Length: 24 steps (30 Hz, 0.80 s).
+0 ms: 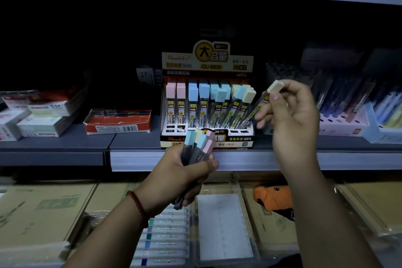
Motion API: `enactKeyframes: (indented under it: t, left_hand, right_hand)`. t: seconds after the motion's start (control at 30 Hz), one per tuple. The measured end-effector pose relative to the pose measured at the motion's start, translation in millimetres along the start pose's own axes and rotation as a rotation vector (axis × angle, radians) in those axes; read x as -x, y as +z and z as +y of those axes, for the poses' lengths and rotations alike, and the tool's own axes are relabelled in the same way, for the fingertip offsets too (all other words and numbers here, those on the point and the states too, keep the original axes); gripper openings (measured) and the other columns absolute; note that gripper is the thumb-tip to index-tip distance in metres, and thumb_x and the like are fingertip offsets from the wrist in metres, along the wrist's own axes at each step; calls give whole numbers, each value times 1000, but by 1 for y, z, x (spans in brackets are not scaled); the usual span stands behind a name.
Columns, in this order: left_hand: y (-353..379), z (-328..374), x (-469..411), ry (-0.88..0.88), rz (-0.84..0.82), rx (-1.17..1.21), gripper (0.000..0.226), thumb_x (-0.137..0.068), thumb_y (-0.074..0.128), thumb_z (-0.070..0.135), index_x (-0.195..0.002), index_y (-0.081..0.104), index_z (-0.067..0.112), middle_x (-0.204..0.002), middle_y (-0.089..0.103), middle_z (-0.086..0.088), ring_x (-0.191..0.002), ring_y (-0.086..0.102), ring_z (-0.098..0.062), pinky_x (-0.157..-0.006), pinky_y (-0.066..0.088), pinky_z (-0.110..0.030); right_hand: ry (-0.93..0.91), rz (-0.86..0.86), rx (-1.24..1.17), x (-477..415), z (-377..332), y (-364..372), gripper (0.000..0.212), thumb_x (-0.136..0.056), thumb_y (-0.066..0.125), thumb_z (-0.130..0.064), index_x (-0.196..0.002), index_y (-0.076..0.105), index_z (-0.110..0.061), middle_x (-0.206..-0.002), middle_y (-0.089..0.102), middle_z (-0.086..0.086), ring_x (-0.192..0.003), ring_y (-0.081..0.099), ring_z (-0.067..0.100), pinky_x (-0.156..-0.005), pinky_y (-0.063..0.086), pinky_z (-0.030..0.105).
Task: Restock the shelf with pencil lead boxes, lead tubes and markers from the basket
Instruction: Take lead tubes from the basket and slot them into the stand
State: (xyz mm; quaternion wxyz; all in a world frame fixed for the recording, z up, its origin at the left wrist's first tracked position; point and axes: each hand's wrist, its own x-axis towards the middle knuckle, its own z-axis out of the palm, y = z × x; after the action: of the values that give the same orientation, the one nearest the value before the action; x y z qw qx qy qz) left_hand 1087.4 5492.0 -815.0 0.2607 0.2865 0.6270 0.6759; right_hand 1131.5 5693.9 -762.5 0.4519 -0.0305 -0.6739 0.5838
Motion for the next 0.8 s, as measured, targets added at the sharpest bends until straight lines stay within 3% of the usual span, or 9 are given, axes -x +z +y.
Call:
enactKeyframes:
  t: [0.1,0.37,0.5,0.6,0.67,0.73,0.8]
  left_hand:
    - [-1,-1,0,-7,15,4,30,-95,66,13,-67,57,19,-45,37,-11,-32,31,-18,-40,30,-27]
    - [-1,-2,0,15,23,5,15,-94,66,12,-85,57,4,-52,37,-12,-35,32,-18,-40,31,-27]
    - [-1,-2,0,12,29,9,13,-94,66,12,-87,58,6,-52,37,-12,-34,32,-18,-38,33,-23]
    - [-1,-1,1,16,32,7,12,-94,66,12,-87,59,7,-51,39,-12,-33,33,-18,-38,34,-23]
    - [-1,0,1,22,33,10,12,-95,65,12,-87,58,6,-49,41,-8,-32,33,-18,-38,34,-23]
    - [-1,1,1,33,32,21,14,-95,65,12,-83,58,8,-50,43,-6,-32,33,-18,-38,34,-23]
    - [-1,1,1,48,38,22,20,-95,65,14,-76,58,12,-51,44,-5,-33,33,-19,-39,35,-23]
  right_hand:
    - [-19,-76,57,-2,-2,-2,12,-106,44,-8,-115,52,-9,-70,57,10,-53,51,24,-48,45,30]
    - [-130,-188,252,-7,-4,-7,16,-106,46,-13,-114,55,-24,-68,52,-9,-51,47,9,-49,40,25]
    - [-122,-278,335,-5,-1,-8,17,-104,51,-16,-112,59,-28,-83,61,4,-56,48,18,-55,44,37]
    - [-119,-197,476,-5,11,-7,20,-101,57,-21,-119,61,-29,-101,61,-1,-68,59,22,-67,54,44]
    - [-108,-115,524,-4,15,-6,26,-98,62,-24,-124,60,-30,-109,57,-3,-69,59,18,-70,55,41]
    - [-110,-25,483,-2,14,-4,26,-96,65,-24,-122,58,-26,-102,56,1,-64,55,19,-66,52,38]
    - [-167,25,407,4,6,-1,14,-96,64,-19,-109,60,-19,-85,55,6,-61,51,21,-59,47,39]
